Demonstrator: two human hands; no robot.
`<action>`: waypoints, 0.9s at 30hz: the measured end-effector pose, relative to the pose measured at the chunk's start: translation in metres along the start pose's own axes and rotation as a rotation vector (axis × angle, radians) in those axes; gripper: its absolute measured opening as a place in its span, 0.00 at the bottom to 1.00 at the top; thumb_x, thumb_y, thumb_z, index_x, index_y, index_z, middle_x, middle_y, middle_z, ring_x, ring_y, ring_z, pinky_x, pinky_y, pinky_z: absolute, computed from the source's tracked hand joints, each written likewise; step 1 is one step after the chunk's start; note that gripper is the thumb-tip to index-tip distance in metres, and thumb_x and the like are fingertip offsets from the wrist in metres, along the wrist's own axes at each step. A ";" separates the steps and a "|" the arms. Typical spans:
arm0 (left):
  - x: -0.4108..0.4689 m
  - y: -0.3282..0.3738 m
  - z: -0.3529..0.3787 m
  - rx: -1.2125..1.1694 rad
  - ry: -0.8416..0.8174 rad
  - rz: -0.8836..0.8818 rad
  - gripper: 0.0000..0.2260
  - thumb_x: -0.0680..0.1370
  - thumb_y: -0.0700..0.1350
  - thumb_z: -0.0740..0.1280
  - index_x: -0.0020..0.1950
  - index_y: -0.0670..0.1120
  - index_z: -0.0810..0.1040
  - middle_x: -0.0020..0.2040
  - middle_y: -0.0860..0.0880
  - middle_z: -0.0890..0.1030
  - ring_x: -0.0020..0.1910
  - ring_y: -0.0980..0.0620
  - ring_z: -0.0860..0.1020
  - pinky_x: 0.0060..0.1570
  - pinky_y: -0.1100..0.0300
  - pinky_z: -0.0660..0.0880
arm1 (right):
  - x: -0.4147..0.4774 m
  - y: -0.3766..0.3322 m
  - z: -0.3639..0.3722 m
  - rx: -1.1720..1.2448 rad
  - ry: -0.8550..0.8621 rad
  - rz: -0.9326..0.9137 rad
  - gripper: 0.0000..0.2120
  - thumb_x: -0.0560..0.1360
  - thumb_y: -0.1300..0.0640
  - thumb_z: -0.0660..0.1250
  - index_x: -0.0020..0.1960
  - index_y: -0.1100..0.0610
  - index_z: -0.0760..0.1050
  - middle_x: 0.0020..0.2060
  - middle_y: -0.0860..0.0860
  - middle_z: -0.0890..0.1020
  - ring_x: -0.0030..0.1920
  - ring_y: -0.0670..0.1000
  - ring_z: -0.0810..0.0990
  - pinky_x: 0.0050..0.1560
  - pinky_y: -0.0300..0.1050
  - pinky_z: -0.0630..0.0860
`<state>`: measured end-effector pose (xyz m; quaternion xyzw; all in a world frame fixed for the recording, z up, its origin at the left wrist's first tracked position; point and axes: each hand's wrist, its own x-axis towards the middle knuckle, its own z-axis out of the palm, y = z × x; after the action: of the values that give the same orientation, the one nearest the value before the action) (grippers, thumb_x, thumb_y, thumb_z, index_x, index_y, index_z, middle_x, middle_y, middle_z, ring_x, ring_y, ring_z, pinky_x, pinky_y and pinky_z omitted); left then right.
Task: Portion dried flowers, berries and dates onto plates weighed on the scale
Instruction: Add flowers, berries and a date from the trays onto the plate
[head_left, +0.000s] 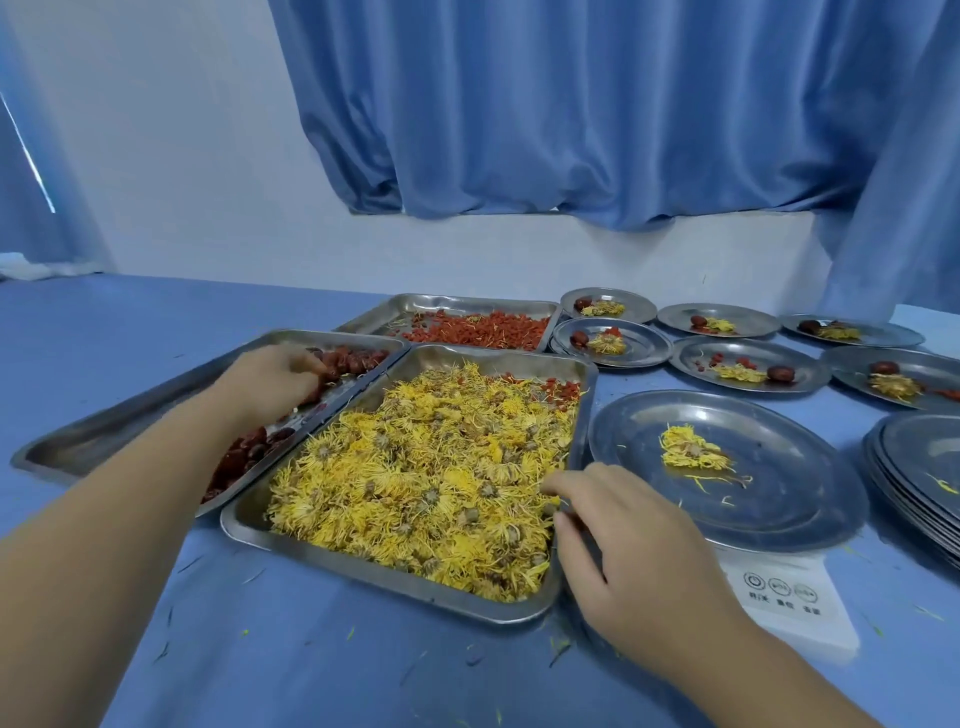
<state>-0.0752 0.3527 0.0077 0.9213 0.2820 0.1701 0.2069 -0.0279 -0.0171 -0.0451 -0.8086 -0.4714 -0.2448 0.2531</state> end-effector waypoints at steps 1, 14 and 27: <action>0.004 -0.006 0.005 0.061 -0.009 0.000 0.10 0.80 0.41 0.60 0.56 0.49 0.78 0.37 0.53 0.78 0.34 0.52 0.76 0.42 0.57 0.73 | 0.001 0.001 0.001 0.001 0.001 -0.007 0.08 0.74 0.56 0.63 0.52 0.51 0.77 0.37 0.42 0.74 0.37 0.43 0.72 0.33 0.29 0.61; 0.057 -0.030 0.025 0.549 -0.235 0.016 0.23 0.74 0.31 0.58 0.66 0.46 0.77 0.64 0.42 0.78 0.57 0.45 0.78 0.55 0.51 0.75 | 0.003 0.012 0.004 -0.009 0.064 -0.036 0.13 0.75 0.52 0.57 0.48 0.52 0.80 0.35 0.43 0.76 0.36 0.44 0.75 0.30 0.38 0.72; 0.050 -0.051 0.027 0.490 -0.153 -0.012 0.08 0.76 0.42 0.69 0.53 0.47 0.84 0.52 0.48 0.84 0.47 0.51 0.80 0.50 0.57 0.77 | 0.002 0.014 0.002 0.029 0.081 -0.030 0.11 0.75 0.52 0.57 0.45 0.50 0.78 0.33 0.41 0.75 0.34 0.43 0.74 0.28 0.42 0.74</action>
<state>-0.0469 0.4133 -0.0300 0.9524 0.3039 0.0252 -0.0008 -0.0145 -0.0203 -0.0474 -0.7870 -0.4766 -0.2741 0.2800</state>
